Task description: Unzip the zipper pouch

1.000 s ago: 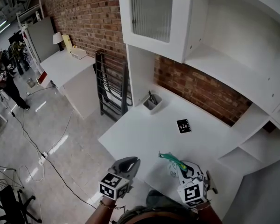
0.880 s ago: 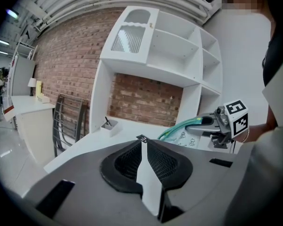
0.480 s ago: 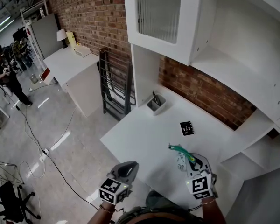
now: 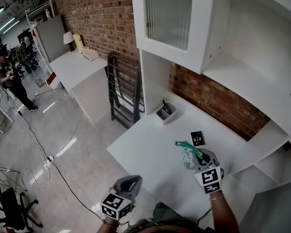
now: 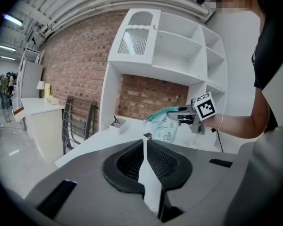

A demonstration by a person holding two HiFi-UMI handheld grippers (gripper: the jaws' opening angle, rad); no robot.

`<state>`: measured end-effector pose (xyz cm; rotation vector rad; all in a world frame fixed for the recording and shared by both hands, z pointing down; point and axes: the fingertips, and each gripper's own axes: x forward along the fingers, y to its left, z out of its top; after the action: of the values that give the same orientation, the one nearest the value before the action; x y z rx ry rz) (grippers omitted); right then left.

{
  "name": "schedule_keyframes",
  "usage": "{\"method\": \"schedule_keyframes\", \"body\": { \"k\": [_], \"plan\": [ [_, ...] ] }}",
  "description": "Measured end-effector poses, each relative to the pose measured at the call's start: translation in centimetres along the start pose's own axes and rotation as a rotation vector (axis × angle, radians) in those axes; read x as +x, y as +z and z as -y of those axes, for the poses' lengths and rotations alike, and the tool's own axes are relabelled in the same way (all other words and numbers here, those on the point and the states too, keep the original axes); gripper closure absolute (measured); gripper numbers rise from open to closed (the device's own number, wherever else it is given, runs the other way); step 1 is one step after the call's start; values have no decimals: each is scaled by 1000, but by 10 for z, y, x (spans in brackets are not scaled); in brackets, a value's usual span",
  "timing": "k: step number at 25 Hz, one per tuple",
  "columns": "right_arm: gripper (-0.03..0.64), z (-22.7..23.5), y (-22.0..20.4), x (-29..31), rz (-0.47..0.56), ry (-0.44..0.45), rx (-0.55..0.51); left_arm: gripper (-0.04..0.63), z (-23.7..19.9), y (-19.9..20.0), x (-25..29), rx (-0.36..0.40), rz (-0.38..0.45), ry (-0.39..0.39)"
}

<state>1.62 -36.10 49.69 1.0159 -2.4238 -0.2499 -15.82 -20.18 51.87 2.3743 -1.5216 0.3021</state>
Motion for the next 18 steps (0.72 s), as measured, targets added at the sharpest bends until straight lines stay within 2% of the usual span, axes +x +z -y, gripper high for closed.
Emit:
{"method": "schedule_keyframes", "body": {
  "k": [7, 12, 15, 18],
  "plan": [
    [611, 14, -13, 38, -15, -2, 5, 580, -2, -8, -7, -5, -22, 21],
    [611, 7, -28, 63, 10, 52, 59, 580, -2, -10, -8, 0, -31, 30],
    [611, -1, -50, 75, -13, 83, 96, 580, 0, -12, -7, 6, -41, 27],
    [611, -7, -69, 76, -28, 93, 182, 580, -1, -13, -7, 9, -44, 26]
  ]
}}
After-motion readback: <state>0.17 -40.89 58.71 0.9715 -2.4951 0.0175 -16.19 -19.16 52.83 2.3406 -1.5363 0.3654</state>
